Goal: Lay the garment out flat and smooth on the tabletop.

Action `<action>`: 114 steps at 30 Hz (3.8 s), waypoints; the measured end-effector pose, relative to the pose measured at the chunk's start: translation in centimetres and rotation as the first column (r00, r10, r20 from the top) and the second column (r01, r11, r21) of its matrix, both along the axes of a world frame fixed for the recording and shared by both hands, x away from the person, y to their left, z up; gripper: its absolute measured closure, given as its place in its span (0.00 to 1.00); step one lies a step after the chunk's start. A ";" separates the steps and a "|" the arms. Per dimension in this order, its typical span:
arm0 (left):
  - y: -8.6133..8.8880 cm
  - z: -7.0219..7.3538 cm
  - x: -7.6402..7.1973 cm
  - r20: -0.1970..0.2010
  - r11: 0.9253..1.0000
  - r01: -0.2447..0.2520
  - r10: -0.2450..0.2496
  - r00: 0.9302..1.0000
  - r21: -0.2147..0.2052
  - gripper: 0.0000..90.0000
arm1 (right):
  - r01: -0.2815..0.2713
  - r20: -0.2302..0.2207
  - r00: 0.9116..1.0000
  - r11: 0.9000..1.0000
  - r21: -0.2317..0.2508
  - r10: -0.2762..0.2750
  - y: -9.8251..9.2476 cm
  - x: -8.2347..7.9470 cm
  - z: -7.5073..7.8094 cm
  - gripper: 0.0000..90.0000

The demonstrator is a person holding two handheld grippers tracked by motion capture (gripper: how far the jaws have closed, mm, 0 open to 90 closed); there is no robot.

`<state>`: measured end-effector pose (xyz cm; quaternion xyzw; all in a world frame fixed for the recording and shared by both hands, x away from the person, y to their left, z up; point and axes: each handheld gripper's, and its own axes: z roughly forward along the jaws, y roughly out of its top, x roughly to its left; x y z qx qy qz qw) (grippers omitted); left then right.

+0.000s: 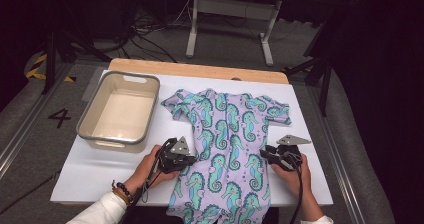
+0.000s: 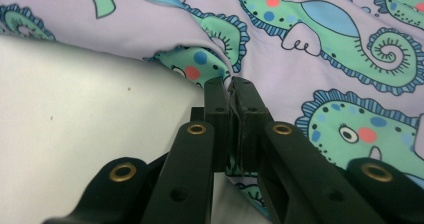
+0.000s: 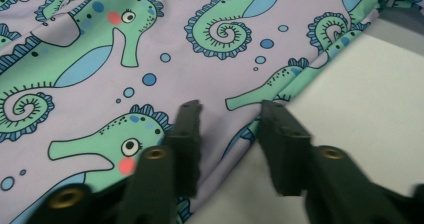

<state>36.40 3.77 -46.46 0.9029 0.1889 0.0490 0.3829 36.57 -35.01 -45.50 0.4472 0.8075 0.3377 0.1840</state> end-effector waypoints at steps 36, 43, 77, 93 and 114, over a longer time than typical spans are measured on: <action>2.1 1.0 -2.2 0.191 0.989 -0.090 0.111 0.975 -0.115 0.36 | 0.269 0.145 0.950 0.960 0.072 -0.277 -6.5 8.1 3.3 0.56; 2.7 0.7 -2.2 0.178 0.989 -0.089 0.110 0.978 -0.121 0.33 | 0.408 0.054 0.910 0.911 0.055 -0.411 -8.3 12.8 1.4 0.56; 2.1 1.6 -1.9 0.196 0.988 -0.102 0.124 0.973 -0.115 0.25 | 0.560 0.067 0.827 0.828 -0.014 -0.558 -12.1 12.1 1.8 0.91; -1.2 2.9 5.7 0.213 0.946 -0.314 0.323 0.922 -0.076 0.36 | 0.210 0.117 0.970 0.976 0.059 -0.215 -4.9 9.3 2.2 0.66; -2.4 0.0 13.7 0.023 0.885 -0.464 0.464 0.886 0.015 0.95 | -0.011 0.061 0.998 0.999 0.053 0.008 1.3 6.4 0.1 0.57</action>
